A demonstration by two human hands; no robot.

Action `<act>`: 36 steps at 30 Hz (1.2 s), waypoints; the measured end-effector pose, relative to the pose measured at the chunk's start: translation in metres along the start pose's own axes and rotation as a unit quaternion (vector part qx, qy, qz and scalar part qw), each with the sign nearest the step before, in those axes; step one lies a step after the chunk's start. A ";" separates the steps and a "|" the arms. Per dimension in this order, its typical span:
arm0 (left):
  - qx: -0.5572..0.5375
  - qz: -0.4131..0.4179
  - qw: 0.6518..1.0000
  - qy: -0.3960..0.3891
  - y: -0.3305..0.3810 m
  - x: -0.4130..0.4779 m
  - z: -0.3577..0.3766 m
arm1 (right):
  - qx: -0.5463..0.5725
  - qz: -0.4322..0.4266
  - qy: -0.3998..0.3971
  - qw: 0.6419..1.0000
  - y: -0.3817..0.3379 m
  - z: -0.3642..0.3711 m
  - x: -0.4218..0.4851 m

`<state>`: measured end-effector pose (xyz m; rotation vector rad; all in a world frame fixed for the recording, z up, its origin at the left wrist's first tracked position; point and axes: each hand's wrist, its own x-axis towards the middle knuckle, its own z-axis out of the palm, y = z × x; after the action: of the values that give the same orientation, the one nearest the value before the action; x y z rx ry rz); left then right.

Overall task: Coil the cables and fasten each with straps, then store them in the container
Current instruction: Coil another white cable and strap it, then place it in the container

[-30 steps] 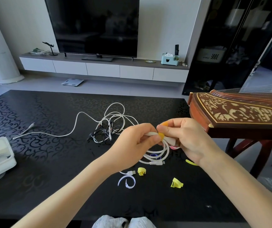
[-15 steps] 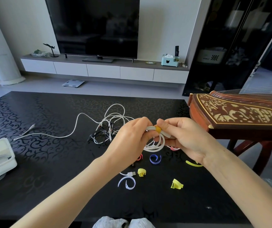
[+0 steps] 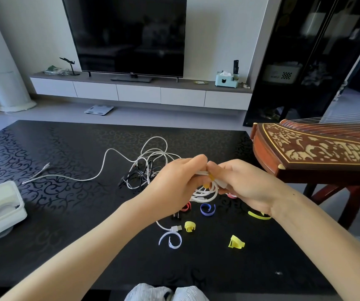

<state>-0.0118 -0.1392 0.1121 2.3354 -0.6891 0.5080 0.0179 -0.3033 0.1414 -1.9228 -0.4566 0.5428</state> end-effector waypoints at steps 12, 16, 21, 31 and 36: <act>-0.049 0.052 0.997 -0.042 -0.008 -0.014 0.002 | 0.081 0.073 -0.112 0.988 0.019 0.006 0.007; -0.041 0.072 0.997 0.004 -0.008 -0.014 0.005 | 0.069 0.066 -0.060 0.994 0.021 0.009 0.009; -0.075 0.003 0.995 0.059 -0.009 -0.017 0.018 | 0.061 0.025 0.017 0.998 0.028 0.012 0.011; -0.444 -0.306 0.842 0.005 -0.017 -0.011 0.025 | 0.177 0.058 0.020 0.982 0.051 0.005 0.013; -0.583 -0.363 0.725 0.040 -0.026 -0.031 0.048 | 0.383 0.153 0.090 0.907 0.064 0.012 0.013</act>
<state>-0.0128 -0.1440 0.0491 1.1554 0.0684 -0.1996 0.0266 -0.3121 0.0757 -1.2567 0.1804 0.6215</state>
